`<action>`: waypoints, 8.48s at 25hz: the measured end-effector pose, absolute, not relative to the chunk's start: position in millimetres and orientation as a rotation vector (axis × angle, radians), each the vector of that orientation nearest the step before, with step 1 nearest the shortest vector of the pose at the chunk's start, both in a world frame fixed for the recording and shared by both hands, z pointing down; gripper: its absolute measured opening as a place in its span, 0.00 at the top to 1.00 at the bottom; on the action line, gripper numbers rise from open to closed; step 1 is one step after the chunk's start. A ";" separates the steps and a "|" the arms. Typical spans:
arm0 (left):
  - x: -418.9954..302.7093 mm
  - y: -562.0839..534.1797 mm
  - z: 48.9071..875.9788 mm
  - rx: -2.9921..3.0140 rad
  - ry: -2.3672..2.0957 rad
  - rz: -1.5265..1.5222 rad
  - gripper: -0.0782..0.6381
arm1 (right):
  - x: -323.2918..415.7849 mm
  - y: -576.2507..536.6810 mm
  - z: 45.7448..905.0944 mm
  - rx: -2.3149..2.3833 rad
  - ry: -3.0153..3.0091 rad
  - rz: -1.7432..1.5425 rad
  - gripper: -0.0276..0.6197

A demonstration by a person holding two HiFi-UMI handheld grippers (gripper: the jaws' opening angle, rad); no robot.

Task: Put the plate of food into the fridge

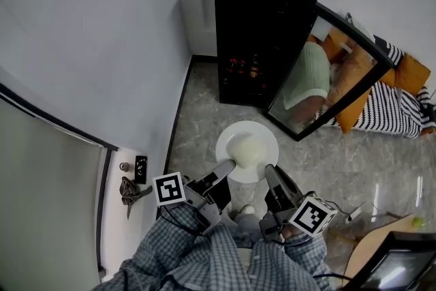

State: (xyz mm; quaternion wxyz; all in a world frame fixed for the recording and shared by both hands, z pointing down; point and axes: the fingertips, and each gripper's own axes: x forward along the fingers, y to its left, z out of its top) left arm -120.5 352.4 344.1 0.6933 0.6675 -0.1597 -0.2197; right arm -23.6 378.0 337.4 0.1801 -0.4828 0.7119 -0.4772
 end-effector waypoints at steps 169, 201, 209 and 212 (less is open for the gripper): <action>10.8 -186.7 591.4 1.389 -0.642 -0.579 0.82 | 70.0 -128.7 584.8 -1.344 1.694 -1.688 0.80; 15.9 -190.5 581.2 1.465 -0.511 -0.546 0.72 | 70.2 -152.6 594.0 -1.373 1.434 -1.700 0.91; 0.6 -165.1 592.9 1.431 -0.525 -0.513 0.72 | 75.1 -170.7 597.2 -1.415 1.442 -1.692 0.91; -5.2 -151.4 593.7 1.434 -0.531 -0.503 0.72 | 76.3 -177.9 596.6 -1.419 1.433 -1.693 0.91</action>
